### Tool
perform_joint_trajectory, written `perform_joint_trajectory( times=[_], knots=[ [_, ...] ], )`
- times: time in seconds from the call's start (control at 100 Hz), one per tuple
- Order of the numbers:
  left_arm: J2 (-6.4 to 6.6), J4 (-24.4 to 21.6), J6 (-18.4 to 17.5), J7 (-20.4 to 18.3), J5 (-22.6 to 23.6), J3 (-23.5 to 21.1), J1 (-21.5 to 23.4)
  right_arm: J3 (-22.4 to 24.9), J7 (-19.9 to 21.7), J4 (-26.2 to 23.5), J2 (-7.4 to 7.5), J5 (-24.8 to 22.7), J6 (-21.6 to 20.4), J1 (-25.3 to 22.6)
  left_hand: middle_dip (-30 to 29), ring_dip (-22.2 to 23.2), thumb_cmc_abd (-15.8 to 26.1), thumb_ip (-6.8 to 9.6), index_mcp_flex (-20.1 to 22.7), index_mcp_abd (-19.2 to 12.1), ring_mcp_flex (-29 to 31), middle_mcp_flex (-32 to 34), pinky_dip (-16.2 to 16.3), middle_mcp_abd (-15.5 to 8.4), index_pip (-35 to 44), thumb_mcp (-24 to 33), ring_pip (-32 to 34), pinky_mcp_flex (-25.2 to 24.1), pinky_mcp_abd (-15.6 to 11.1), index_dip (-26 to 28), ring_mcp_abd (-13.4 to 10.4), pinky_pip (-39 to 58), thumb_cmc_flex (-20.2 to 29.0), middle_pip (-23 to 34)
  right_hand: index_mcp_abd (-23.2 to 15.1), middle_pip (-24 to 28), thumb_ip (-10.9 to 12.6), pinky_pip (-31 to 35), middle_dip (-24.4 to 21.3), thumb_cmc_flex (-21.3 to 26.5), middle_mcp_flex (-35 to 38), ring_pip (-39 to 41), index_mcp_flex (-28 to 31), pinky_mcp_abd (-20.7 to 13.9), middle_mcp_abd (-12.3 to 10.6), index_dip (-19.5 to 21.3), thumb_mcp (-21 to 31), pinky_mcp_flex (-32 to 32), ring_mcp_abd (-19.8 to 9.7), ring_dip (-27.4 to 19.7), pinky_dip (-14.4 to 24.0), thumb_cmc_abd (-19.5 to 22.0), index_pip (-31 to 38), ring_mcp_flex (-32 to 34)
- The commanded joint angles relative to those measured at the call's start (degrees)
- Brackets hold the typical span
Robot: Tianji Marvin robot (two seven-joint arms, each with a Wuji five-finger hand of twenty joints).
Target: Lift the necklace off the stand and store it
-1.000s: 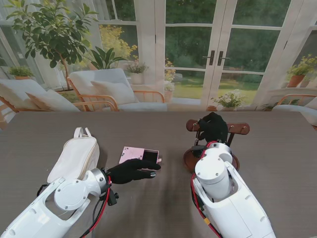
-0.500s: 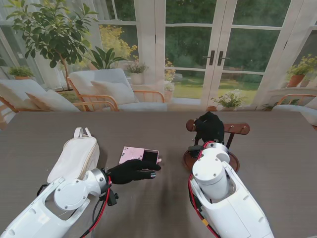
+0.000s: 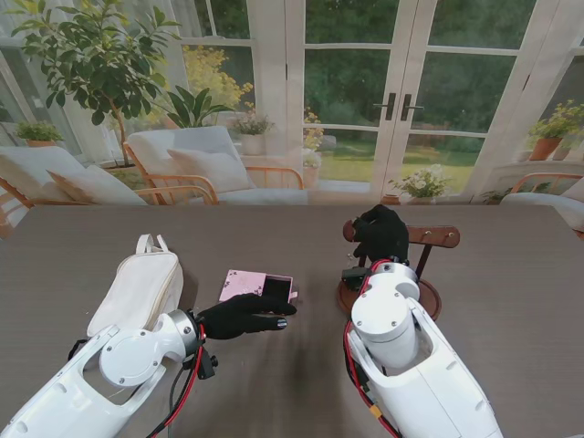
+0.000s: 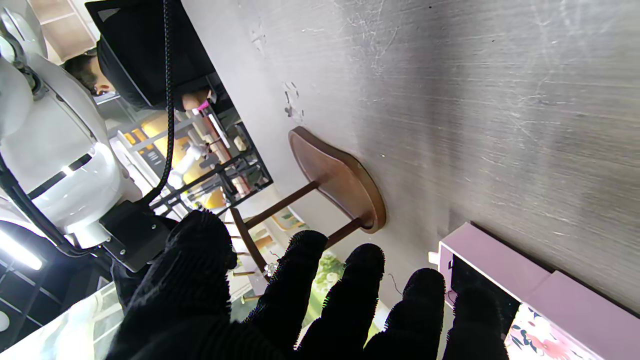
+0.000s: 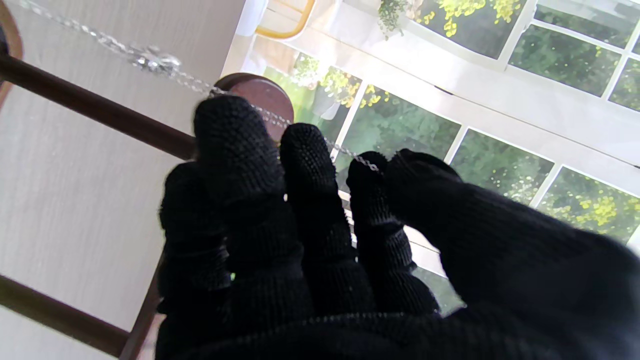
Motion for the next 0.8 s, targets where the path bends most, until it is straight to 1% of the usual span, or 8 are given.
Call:
perform_joint_trajectory(
  times=[0.0, 0.25, 0.48, 0.5, 0.52, 0.61, 0.66, 0.79],
  knots=[
    [-0.08, -0.19, 0.09, -0.88, 0.06, 0.02, 0.05, -0.01, 1.05, -1.56, -0.1, 0.01, -0.71, -1.03, 0.59, 0.55, 2.16, 1.64, -0.69, -0.25, 0.94, -0.7, 0.51, -0.05, -0.76, -1.45, 0.48, -0.26, -2.06, 0.38, -0.33, -0.3, 1.84, 0.1, -1.14, 0.85, -1.27, 3.25, 0.84, 1.07, 1.36, 0.91, -0.4, 0.81, 0.68, 0.35, 5.17, 11.29, -0.27, -0.09, -0.9, 0.07, 0.45, 2.46],
    [-0.55, 0.89, -1.04, 1.13, 0.28, 0.46, -0.58, 0.81, 2.43, -4.22, 0.77, -0.03, -2.49, -3.51, 0.67, 0.66, 1.62, 1.67, -0.08, -0.33, 1.54, -0.2, 0.55, 0.07, -0.52, -1.28, 0.71, 0.09, -1.76, 0.45, -0.19, -0.18, 2.23, 0.27, -1.14, 0.82, -1.26, 3.25, 0.83, 1.15, 1.37, 0.86, -0.4, 0.81, 0.75, 0.35, 5.17, 11.29, -0.27, -0.11, -0.9, 0.05, 0.45, 2.46],
    [-0.96, 3.57, -5.77, 4.86, 4.98, 0.24, -3.22, 1.83, 4.59, -6.76, 1.79, -0.41, -3.86, -5.71, 1.63, 2.02, -1.36, 1.97, 2.92, -1.19, 4.69, 2.95, 1.36, 0.24, 0.62, 0.36, 2.47, 2.95, -0.48, 0.87, 0.63, 1.38, 2.8, 1.32, -1.14, 0.75, -1.27, 3.25, 0.83, 1.15, 1.31, 0.86, -0.4, 0.81, 0.73, 0.35, 5.16, 11.29, -0.24, -0.1, -0.9, 0.03, 0.45, 2.45],
    [-0.93, 3.85, -6.22, 5.03, 5.72, 0.13, -3.54, 1.91, 4.74, -6.95, 1.87, -0.47, -3.99, -5.88, 2.7, 3.1, -3.17, 1.34, 3.17, -1.3, 5.12, 3.31, 2.55, 0.07, 0.65, 7.06, 2.13, 3.12, -0.43, 1.08, 0.58, 1.56, -0.62, 0.88, -1.14, 0.76, -1.26, 3.25, 0.83, 1.16, 1.33, 0.88, -0.4, 0.81, 0.78, 0.35, 5.18, 11.29, -0.23, -0.09, -0.9, 0.05, 0.45, 2.47],
    [-0.89, 4.15, -6.67, 5.17, 6.5, 0.03, -3.88, 2.0, 4.87, -7.14, 1.95, -0.53, -4.13, -6.06, 2.98, 3.42, -3.79, 1.19, 3.32, -1.37, 5.36, 3.57, 2.85, 0.04, 0.7, 8.79, 2.2, 3.3, -0.38, 1.14, 0.52, 1.66, -1.41, 0.88, -1.14, 0.78, -1.26, 3.25, 0.84, 1.17, 1.37, 0.88, -0.4, 0.81, 0.79, 0.35, 5.17, 11.29, -0.24, -0.09, -0.9, 0.03, 0.45, 2.47],
    [-0.61, 5.41, -8.18, 5.36, 9.89, -0.43, -5.34, 2.33, 5.43, -8.03, 2.23, -0.5, -4.7, -6.91, 3.1, 3.66, -5.32, 1.24, 3.31, -1.67, 5.27, 3.61, 3.09, -0.47, 0.72, 9.97, 2.76, 3.63, -0.59, 1.16, 0.12, 1.9, -1.7, 1.15, -1.14, 0.77, -1.25, 3.25, 0.84, 1.22, 1.37, 0.88, -0.4, 0.81, 0.73, 0.35, 5.2, 11.29, -0.16, -0.08, -0.91, 0.03, 0.45, 2.44],
    [-0.4, 6.13, -9.02, 5.33, 12.04, -0.64, -6.12, 2.47, 5.68, -8.53, 2.35, -0.32, -5.03, -7.42, 3.08, 3.45, -6.93, 0.96, 3.17, -1.71, 4.9, 3.27, 3.42, -1.0, 0.8, 14.0, 3.13, 3.5, -0.9, 1.2, -0.47, 2.01, -3.85, 1.22, -1.11, 0.75, -1.24, 3.25, 0.84, 1.25, 1.34, 0.88, -0.41, 0.81, 0.84, 0.33, 5.19, 11.29, -0.17, -0.08, -0.91, 0.02, 0.42, 2.46],
    [0.06, 8.64, -12.83, 7.18, 20.32, -1.12, -8.0, 2.68, 6.56, -9.57, 2.71, -0.1, -5.75, -8.52, 3.17, 3.38, -10.67, 0.6, 1.68, -1.99, 3.63, 1.68, 3.41, -2.2, 0.49, 18.26, 3.03, 3.17, -2.24, 1.25, -1.89, 1.81, -6.91, 0.91, -1.05, 0.71, -1.24, 3.25, 0.84, 1.28, 1.3, 0.82, -0.38, 0.81, 0.81, 0.32, 5.09, 11.29, -0.15, -0.1, -0.91, 0.12, 0.38, 2.45]
  ],
)
